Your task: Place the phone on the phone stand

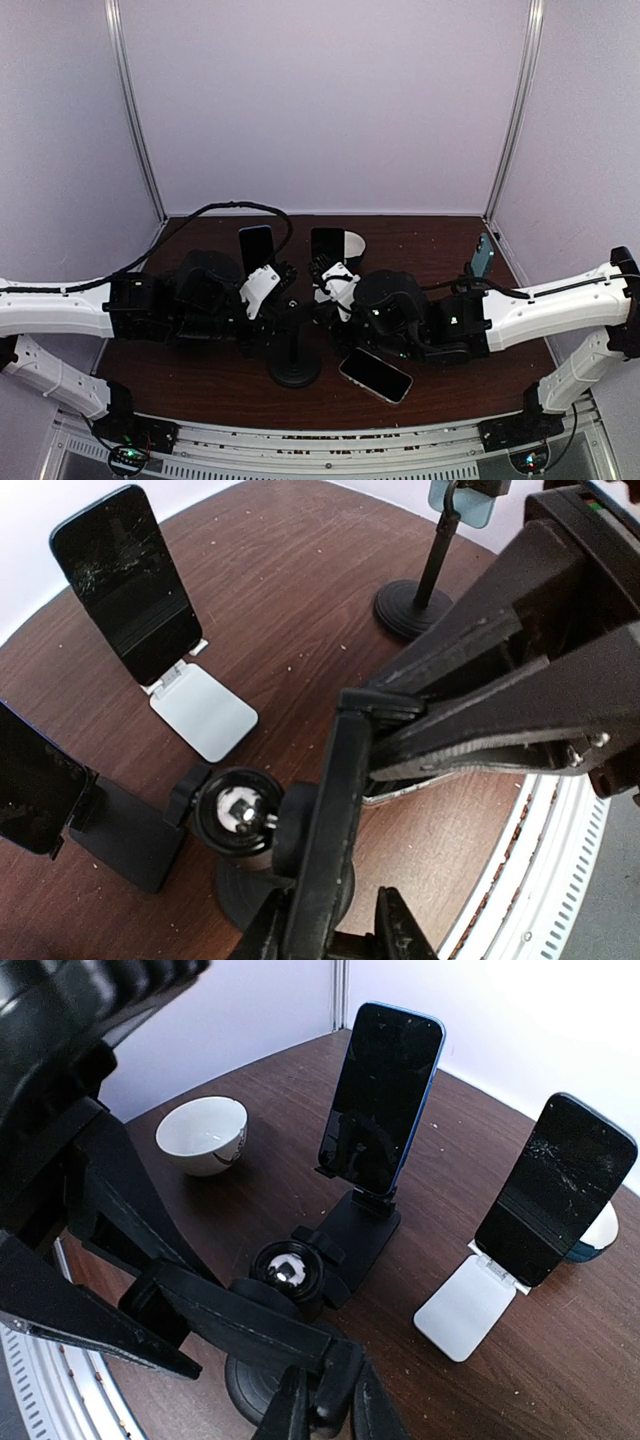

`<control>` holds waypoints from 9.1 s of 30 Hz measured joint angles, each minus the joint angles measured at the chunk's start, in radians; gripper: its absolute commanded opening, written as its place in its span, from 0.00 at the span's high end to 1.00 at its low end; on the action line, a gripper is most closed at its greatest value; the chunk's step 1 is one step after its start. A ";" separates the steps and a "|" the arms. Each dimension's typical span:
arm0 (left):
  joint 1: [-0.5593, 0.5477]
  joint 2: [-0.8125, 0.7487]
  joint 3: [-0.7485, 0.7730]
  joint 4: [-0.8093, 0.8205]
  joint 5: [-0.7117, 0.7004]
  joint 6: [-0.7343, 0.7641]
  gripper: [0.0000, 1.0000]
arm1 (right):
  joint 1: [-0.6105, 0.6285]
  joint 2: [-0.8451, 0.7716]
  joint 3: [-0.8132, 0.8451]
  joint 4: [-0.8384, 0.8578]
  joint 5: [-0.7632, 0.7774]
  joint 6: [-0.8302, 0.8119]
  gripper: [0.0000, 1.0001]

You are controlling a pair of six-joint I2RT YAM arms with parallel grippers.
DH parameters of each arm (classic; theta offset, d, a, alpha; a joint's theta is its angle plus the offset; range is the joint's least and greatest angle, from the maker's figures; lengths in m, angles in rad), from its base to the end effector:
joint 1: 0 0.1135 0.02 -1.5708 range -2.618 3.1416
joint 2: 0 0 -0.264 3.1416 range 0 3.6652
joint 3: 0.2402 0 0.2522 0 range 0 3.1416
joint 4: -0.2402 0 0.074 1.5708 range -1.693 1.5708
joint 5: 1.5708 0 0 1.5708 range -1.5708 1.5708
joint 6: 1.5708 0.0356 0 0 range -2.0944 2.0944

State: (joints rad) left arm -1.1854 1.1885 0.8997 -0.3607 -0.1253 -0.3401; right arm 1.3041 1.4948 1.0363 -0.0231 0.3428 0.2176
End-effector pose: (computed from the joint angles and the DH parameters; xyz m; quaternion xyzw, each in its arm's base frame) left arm 0.1020 -0.2397 0.2801 0.3413 0.8268 -0.2660 0.3595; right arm 0.1015 0.3262 0.2723 -0.3600 0.7671 0.2463 0.4703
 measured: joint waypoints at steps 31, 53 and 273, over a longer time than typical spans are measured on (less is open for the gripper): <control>0.000 0.000 -0.016 0.061 -0.013 0.009 1.00 | -0.185 -0.098 -0.076 -0.025 -0.276 0.023 1.00; 0.008 -0.050 -0.098 0.148 -0.010 0.002 1.00 | -0.212 -0.050 -0.064 0.030 -0.318 -0.008 1.00; 0.250 -0.250 -0.081 -0.069 0.055 0.311 0.17 | -0.264 -0.005 0.097 -0.710 -0.279 -0.018 0.00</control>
State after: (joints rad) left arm -0.9356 0.9386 0.8185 -0.4294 -0.0700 -0.0296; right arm 1.0401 1.4902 1.1328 -0.7330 0.0635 0.1997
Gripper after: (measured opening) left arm 0.822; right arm 0.999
